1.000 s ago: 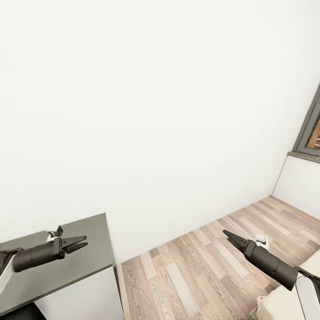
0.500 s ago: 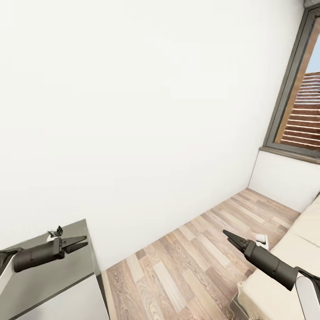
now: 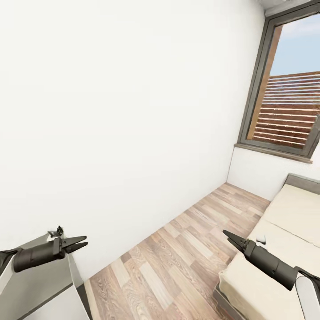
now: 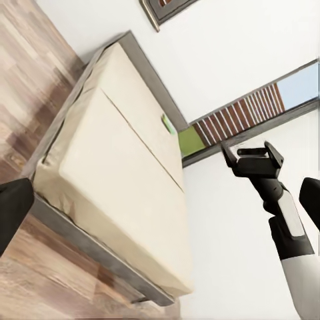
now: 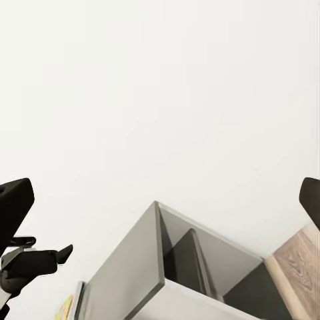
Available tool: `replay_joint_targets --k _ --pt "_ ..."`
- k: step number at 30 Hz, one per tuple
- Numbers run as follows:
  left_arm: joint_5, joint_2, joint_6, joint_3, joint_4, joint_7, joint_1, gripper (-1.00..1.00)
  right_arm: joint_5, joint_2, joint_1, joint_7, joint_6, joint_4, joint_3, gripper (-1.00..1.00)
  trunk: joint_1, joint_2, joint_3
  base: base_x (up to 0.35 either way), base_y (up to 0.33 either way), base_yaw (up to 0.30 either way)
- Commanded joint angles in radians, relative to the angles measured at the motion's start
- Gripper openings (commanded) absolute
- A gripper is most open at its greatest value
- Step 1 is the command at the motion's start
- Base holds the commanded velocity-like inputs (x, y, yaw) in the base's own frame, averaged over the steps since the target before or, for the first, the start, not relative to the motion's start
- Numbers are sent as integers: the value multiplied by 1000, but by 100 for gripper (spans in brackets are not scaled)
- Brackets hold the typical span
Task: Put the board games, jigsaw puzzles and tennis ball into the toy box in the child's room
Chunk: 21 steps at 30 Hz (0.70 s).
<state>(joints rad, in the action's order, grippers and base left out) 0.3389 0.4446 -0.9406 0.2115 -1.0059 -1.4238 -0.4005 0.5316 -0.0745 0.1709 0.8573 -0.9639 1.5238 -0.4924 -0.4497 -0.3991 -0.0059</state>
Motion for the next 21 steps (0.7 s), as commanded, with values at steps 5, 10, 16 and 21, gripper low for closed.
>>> replay_joint_targets --k 5,10,16,21 --pt "2 0 -10 0 0 -3 0 100 -2 0 1 4 -4 -1 -1 100 0 -1 -1 -86 -199 -281" --pt "1 0 -10 0 0 -3 0 100 -1 0 1 3 -4 -5 -2 100 0 -1 -1 -110 -255 -281" --pt "2 0 -10 0 0 -3 0 100 -1 0 1 1 -3 -8 -1 100 0 -1 -1 -115 -268 -281" --pt "2 0 -10 0 0 -2 0 100 -1 0 1 1 -4 -8 -1 100 0 -1 -1 -105 -277 -281"
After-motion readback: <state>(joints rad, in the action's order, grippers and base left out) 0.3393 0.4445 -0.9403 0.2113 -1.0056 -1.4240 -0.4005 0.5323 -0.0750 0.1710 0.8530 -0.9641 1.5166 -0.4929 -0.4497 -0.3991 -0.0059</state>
